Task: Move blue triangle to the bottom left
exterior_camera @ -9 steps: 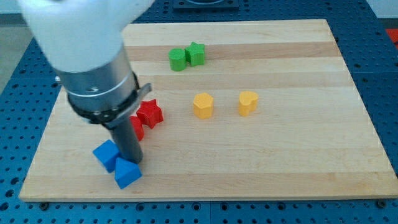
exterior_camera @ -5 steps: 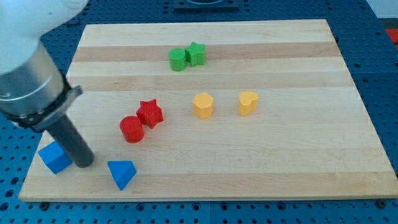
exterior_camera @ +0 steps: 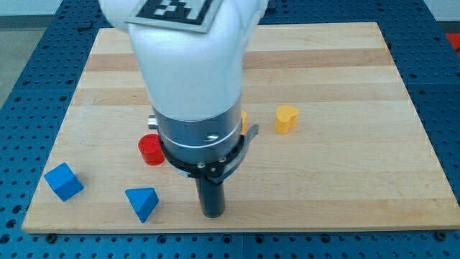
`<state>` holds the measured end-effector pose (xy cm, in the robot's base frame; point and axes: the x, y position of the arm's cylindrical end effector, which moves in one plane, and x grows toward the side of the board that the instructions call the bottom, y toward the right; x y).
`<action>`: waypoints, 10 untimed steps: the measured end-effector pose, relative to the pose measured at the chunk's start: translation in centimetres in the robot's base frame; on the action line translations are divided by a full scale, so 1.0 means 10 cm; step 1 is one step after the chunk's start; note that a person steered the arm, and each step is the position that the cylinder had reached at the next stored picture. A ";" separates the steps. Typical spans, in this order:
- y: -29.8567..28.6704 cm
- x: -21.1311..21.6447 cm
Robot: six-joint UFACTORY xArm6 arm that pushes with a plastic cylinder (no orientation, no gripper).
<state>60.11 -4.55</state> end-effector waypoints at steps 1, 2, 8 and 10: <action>-0.39 0.00; -0.60 0.00; -0.92 -0.33; -1.37 -0.34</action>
<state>56.73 -18.21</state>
